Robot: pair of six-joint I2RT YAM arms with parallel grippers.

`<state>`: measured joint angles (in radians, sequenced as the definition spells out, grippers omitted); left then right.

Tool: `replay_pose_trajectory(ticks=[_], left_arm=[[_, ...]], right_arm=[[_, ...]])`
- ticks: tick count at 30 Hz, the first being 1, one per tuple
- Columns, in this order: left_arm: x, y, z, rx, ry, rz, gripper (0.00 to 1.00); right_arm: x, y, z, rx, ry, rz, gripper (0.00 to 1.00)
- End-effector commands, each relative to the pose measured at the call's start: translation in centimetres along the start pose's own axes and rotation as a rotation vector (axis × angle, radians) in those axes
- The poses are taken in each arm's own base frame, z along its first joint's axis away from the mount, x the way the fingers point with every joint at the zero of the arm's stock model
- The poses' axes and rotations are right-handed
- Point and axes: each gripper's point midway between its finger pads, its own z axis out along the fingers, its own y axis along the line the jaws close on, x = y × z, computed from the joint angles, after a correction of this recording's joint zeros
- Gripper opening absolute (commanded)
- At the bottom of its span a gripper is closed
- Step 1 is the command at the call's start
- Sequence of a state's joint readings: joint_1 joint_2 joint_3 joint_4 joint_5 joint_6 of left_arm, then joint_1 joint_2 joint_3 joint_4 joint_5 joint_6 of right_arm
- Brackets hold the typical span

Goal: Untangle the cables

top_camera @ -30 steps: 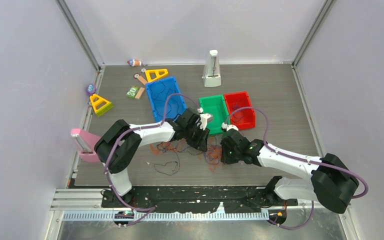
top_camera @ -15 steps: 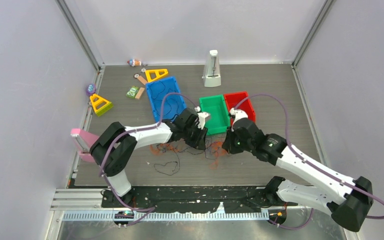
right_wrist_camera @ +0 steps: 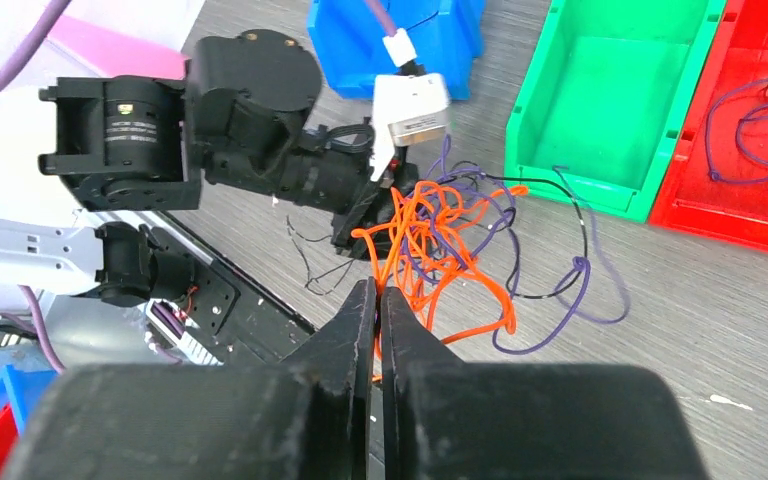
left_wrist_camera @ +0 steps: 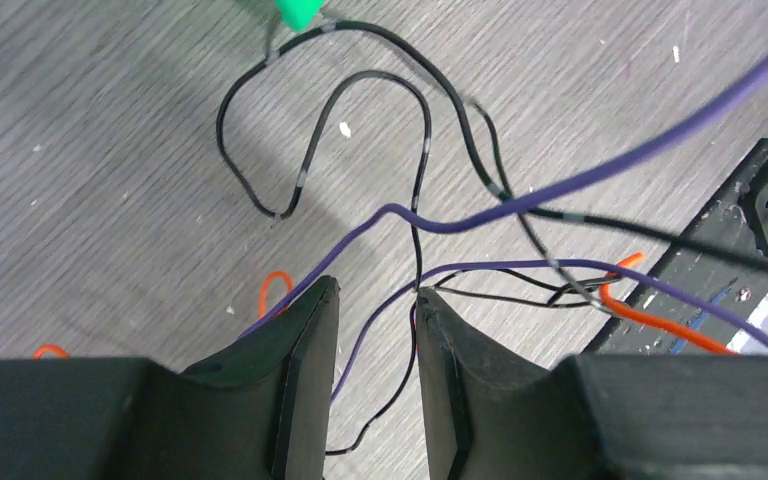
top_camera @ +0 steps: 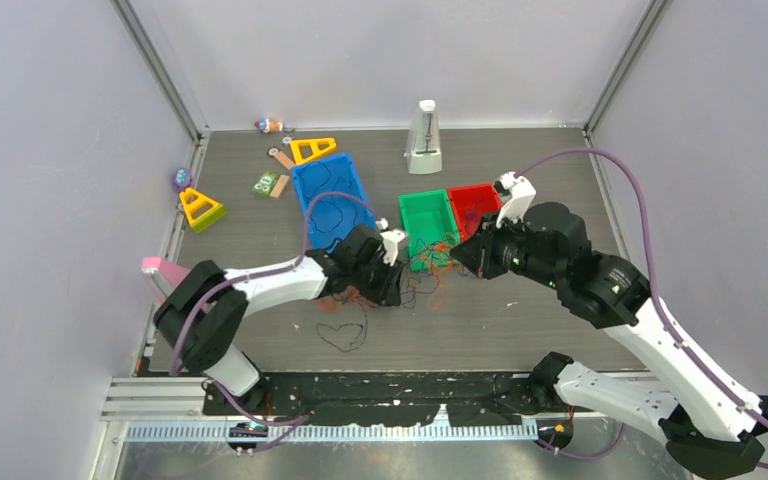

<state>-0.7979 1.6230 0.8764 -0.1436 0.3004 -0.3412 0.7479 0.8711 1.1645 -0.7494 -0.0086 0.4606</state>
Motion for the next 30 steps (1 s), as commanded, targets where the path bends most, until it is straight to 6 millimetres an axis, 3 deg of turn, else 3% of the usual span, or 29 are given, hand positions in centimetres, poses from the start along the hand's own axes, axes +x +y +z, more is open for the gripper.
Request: replay_pose_trajectory(ticks=[1, 7, 13, 19, 30], left_arm=[[-1.8, -1.1, -3.2, 0.002, -0.137, 0.03, 0.36], [-2.1, -1.4, -7.4, -0.024, -0.238, 0.058, 0.55], [-3.2, -2.1, -9.5, -0.026, -0.281, 0.099, 0.64], [-4.7, -5.2, -8.8, 0.141, -0.334, 0.178, 0.8], [-7.8, -9.5, -5.3, 0.311, -0.388, 0.229, 0.82]], right_arm=[[0.9, 0.1, -0.8, -0.026, 0.036, -0.027, 0.05], [5.7, -0.5, 1.1, -0.076, 0.164, -0.015, 0.05], [8.0, -1.6, 2.3, -0.064, 0.193, -0.003, 0.05], [7.8, -1.0, 2.8, -0.091, 0.188, 0.016, 0.05], [5.9, 1.1, 1.8, -0.167, 0.15, 0.047, 0.05]])
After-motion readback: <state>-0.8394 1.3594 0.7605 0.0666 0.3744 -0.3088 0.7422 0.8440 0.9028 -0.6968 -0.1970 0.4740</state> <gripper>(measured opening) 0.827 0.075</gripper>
